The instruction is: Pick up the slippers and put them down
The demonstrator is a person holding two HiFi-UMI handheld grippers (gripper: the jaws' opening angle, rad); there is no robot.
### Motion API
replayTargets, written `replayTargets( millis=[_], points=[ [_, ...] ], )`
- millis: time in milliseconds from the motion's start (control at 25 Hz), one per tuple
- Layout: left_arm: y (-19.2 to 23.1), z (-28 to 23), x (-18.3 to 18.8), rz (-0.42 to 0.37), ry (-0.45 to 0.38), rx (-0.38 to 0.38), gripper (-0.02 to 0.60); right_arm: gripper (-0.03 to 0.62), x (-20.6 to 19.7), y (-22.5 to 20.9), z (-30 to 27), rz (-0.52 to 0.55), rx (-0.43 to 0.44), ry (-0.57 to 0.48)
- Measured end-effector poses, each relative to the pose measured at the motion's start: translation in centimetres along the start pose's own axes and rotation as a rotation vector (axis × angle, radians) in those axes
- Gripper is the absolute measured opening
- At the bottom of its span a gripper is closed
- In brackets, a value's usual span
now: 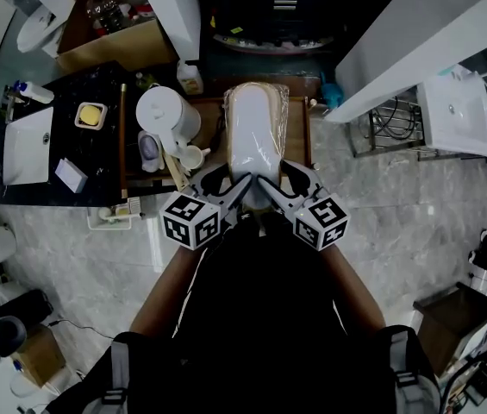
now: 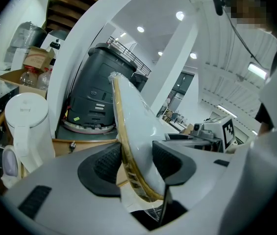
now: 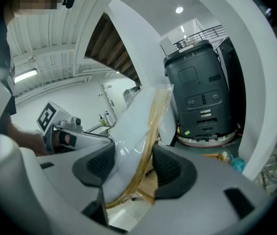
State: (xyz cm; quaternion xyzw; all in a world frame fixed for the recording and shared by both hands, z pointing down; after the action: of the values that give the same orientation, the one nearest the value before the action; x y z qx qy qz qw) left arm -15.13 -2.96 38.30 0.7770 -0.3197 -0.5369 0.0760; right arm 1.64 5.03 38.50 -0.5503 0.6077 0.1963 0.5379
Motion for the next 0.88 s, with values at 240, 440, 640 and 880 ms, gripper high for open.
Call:
replayTargets(
  millis=[240, 440, 640, 880],
  points=[
    [0.4, -1.2, -0.4, 0.026, 0.037, 0.006, 0.199, 0.242, -0.5, -1.2, -0.3, -0.015, 0.008, 0.038],
    [1.4, -2.4, -1.0, 0.048, 0.064, 0.012, 0.199, 0.242, -1.2, -2.4, -1.2, -0.037, 0.012, 0.064],
    [2.5, -4.0, -1.2, 0.058, 0.082, 0.018, 0.199, 0.24, -1.6, -4.1, -2.2, -0.049, 0.019, 0.086],
    [4.4, -6.2, -2.4, 0.098, 0.12, 0.039, 0.199, 0.238, -3.0, -6.5, -4.1, -0.077, 0.039, 0.145]
  ],
)
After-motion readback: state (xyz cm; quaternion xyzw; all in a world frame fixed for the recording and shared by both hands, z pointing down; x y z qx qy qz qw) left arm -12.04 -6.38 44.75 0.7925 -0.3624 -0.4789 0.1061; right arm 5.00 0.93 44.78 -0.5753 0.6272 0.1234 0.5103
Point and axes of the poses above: the fingertips, and each gripper's own axes: z backward along the fingers, y to its left, x out of its top, the point moved 9 cm from there along z, backward along the fingers, and after that the axes turned 1 degree about x, right-handed, at the moved point
